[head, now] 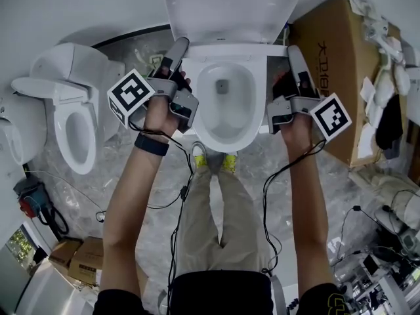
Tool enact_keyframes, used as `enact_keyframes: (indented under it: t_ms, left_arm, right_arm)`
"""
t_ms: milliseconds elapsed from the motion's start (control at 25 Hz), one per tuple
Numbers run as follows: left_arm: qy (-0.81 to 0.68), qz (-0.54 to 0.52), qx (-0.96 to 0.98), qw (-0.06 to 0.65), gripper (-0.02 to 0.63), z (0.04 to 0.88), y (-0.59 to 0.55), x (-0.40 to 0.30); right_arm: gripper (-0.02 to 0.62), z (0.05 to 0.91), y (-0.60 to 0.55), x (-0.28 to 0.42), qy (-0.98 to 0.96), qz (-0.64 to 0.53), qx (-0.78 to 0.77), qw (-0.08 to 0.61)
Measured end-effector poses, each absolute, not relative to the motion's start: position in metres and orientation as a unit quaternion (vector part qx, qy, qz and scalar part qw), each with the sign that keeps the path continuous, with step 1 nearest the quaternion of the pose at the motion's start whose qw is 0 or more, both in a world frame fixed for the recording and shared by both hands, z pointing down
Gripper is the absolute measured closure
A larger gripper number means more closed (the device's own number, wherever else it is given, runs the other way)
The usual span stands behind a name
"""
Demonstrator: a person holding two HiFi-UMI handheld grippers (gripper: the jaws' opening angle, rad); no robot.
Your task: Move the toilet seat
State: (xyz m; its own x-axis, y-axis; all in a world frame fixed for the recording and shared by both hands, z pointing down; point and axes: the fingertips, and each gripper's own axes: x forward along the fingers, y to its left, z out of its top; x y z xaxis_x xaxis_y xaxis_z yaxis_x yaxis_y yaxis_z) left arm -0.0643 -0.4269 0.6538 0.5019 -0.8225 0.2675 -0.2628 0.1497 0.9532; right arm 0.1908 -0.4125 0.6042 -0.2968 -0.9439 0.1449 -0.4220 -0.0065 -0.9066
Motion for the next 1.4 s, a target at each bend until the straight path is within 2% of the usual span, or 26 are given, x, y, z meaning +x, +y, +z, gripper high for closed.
enact_keyframes:
  t_ms: [480, 600, 1400]
  left_arm:
    - [-0.450, -0.240, 0.579, 0.637, 0.213, 0.651, -0.484, -0.069]
    - [-0.454, -0.248, 0.567, 0.641, 0.213, 0.652, -0.493, -0.071]
    - [-0.449, -0.292, 0.507, 0.675, 0.219, 0.667, -0.569, -0.078]
  right_arm:
    - [0.296, 0.593, -0.478, 0.190, 0.635, -0.489, -0.524, 0.289]
    - [0.328, 0.591, -0.492, 0.186, 0.640, -0.499, -0.496, 0.308]
    - [0.327, 0.596, -0.581, 0.184, 0.623, -0.501, -0.505, 0.325]
